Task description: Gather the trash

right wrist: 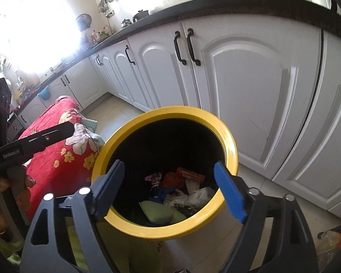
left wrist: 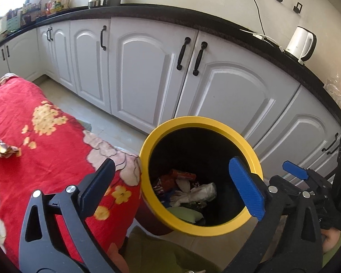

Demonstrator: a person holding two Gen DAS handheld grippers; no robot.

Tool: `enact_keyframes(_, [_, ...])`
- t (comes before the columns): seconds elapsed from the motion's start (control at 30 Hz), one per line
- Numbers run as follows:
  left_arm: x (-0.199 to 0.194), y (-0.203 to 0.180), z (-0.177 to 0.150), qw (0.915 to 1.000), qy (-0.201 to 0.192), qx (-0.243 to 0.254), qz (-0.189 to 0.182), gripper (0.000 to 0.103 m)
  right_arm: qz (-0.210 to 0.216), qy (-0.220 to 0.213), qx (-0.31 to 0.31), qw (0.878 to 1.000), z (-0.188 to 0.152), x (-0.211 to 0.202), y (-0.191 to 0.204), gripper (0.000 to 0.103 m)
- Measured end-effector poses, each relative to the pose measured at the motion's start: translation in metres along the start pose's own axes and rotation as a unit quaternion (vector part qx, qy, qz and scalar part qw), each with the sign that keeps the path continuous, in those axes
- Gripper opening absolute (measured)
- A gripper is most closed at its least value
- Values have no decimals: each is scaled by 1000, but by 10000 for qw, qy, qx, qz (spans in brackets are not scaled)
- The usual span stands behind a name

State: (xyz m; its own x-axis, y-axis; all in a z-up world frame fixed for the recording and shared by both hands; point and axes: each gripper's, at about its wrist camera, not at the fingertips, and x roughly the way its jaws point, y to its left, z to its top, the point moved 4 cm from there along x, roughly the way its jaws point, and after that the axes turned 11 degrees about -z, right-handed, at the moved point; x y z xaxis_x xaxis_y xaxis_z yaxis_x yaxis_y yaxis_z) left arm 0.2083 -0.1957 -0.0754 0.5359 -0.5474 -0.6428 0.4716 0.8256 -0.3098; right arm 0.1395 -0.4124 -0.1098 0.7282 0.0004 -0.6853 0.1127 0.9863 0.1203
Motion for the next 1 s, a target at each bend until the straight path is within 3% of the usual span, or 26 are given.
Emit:
enact_keyframes(0.2, [-25, 5, -2, 9998, -117, -48, 132, 92, -91, -66, -120, 9999, 1, -14, 7, 89])
enact_keyframes(0.27, [-36, 7, -3, 9995, -186, -19, 251, 92, -133, -93, -145, 9998, 2, -17, 9, 95])
enact_keyframes(0.6, [-90, 19, -14, 9968, -529, 79, 597, 92, -81, -334, -443, 9984, 5, -44, 42, 97])
enact_keyframes(1.0, [-156, 46, -35, 9882, -1151, -109, 1009, 92, 15, -1111, -687, 9914, 7, -93, 90, 97])
